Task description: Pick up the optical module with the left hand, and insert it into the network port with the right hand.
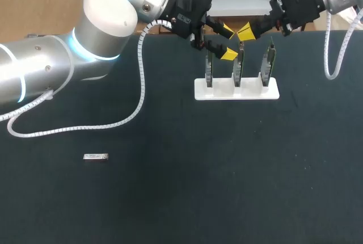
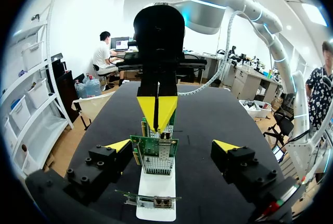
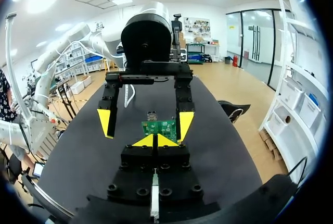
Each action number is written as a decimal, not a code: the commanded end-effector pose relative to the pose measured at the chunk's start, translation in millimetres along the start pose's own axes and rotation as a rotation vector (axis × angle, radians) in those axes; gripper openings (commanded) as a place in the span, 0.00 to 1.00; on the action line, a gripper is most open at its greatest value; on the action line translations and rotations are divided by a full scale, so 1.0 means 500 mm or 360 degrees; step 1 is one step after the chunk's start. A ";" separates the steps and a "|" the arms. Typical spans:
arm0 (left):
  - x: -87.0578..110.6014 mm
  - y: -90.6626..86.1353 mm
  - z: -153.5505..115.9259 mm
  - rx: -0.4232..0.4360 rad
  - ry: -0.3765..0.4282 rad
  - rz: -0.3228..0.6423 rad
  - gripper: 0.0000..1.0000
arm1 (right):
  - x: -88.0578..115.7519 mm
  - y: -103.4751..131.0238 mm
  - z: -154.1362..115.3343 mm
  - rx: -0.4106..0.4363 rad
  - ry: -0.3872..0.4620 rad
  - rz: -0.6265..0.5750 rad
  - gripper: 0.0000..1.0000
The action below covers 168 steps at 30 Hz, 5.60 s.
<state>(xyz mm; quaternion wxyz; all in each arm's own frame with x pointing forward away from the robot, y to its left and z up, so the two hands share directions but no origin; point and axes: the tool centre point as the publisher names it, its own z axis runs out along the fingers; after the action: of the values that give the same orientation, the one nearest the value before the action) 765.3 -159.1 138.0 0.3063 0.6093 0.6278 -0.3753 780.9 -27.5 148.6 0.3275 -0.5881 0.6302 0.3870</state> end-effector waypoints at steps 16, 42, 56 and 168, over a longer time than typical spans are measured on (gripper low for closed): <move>-0.001 0.001 0.000 0.0001 0.0005 -0.0001 1.00 | -0.048 0.002 -0.045 0.0068 -0.0104 -0.0031 0.00; -0.001 0.001 0.000 0.0001 0.0005 -0.0001 1.00 | 0.034 0.056 -0.214 0.0067 -0.0077 0.0014 0.00; -0.001 0.001 0.000 0.0001 0.0005 -0.0001 1.00 | 0.094 0.070 -0.226 -0.0037 -0.0023 0.0058 0.00; -0.107 0.003 -0.175 -0.0240 -0.0089 0.0324 1.00 | 0.107 0.023 -0.202 -0.0062 -0.0010 0.0034 1.00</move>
<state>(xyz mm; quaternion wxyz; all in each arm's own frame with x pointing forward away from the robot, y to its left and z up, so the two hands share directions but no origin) 797.8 -138.6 211.9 0.3916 0.6371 0.5757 -0.3305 767.3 -141.7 153.1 0.3141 -0.5861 0.6286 0.4034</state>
